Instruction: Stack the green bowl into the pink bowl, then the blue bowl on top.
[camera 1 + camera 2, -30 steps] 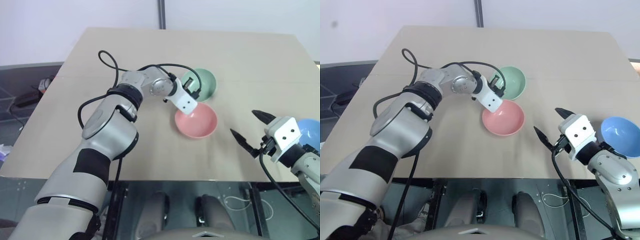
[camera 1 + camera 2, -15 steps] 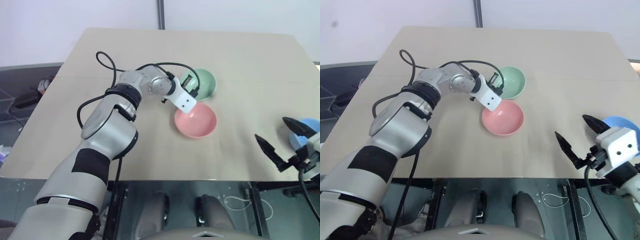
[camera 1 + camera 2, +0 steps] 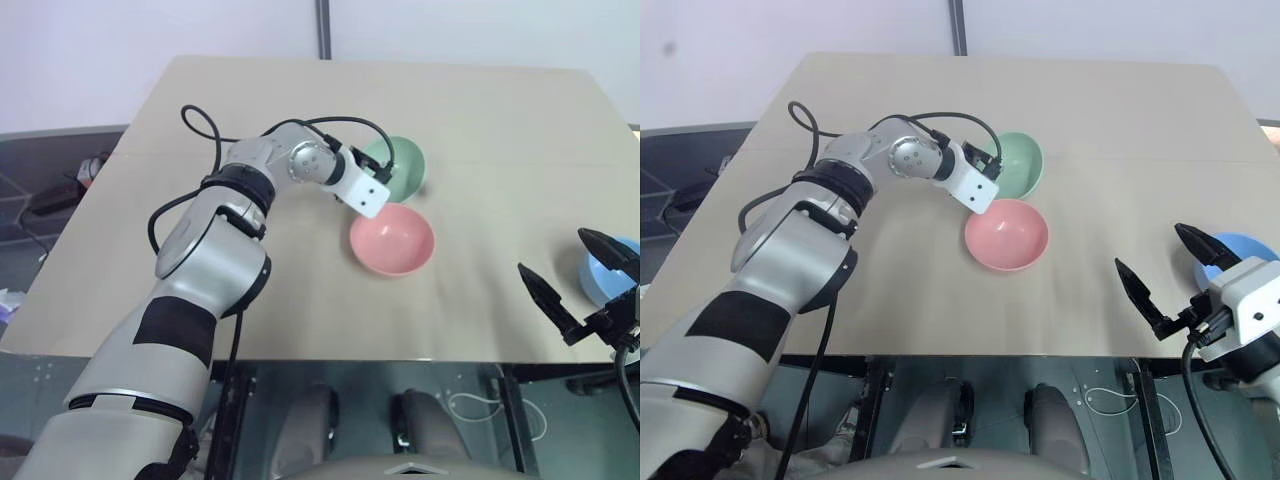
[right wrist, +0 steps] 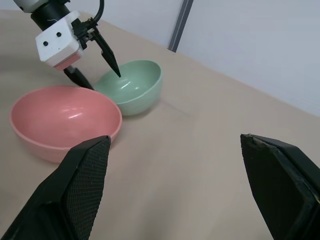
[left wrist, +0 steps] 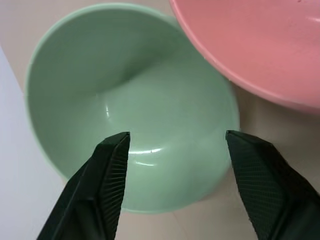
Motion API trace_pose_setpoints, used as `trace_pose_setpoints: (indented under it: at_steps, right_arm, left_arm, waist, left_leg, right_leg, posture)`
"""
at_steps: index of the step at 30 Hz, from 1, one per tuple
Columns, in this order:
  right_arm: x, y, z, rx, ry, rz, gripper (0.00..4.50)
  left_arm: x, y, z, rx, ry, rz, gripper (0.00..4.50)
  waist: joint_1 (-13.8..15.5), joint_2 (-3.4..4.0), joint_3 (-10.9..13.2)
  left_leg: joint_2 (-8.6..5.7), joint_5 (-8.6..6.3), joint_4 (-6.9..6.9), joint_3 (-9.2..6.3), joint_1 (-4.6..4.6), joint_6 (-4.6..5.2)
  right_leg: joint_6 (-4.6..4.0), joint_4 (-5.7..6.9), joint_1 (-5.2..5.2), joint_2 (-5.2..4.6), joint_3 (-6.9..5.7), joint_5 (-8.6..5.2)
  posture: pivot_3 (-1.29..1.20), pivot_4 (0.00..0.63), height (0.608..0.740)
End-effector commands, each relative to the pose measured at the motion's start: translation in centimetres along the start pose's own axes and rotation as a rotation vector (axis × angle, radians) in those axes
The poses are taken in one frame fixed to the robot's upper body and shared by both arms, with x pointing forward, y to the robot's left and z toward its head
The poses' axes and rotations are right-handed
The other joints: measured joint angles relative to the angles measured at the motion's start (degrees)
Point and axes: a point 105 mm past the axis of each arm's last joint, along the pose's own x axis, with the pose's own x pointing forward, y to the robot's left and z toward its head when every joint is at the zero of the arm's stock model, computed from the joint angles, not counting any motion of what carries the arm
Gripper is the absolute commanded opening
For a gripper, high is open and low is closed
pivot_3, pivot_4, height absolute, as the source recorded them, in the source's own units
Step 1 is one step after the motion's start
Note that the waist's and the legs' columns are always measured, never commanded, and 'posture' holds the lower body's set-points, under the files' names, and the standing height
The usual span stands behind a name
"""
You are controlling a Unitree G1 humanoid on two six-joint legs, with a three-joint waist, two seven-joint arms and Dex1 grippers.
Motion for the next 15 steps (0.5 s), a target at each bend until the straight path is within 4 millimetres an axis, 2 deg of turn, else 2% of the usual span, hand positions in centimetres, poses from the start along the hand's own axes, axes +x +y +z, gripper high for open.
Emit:
trace_pose_setpoints:
  at_steps: [1, 7, 15]
  right_arm:
    - [-0.2, 0.3, 1.3, -0.037, -0.049, 0.0, 4.5]
    - [-0.7, 0.4, 1.6, -0.056, -0.052, -0.008, 4.5]
    - [-0.6, 0.6, 1.7, -0.057, -0.059, -0.013, 4.5]
  left_arm:
    - [-0.6, 1.5, -0.1, 0.035, 0.02, 0.043, 2.94]
    - [-2.4, 3.2, -0.3, -0.031, -0.009, 0.078, 2.94]
    - [-3.0, 3.2, -0.8, -0.073, -0.005, 0.068, 2.94]
  waist:
    - [-0.02, 0.0, 0.0]
    - [-0.05, 0.0, 0.0]
    - [-0.01, 0.01, -0.01]
  left_leg:
    - [0.0, 0.0, 0.0, 0.0, 0.0, 0.0]
    - [0.0, 0.0, 0.0, 0.0, 0.0, 0.0]
    - [0.0, 0.0, 0.01, 0.0, 0.02, 0.0]
  right_leg:
    - [0.0, 0.0, 0.0, 0.0, 0.0, 0.0]
    - [0.0, 0.0, 0.0, 0.0, 0.0, 0.0]
    - [0.0, 0.01, 0.01, 0.0, -0.01, 0.0]
  posture:
    - [0.0, 0.15, 0.74]
    - [0.0, 0.15, 0.74]
    - [0.0, 0.15, 0.74]
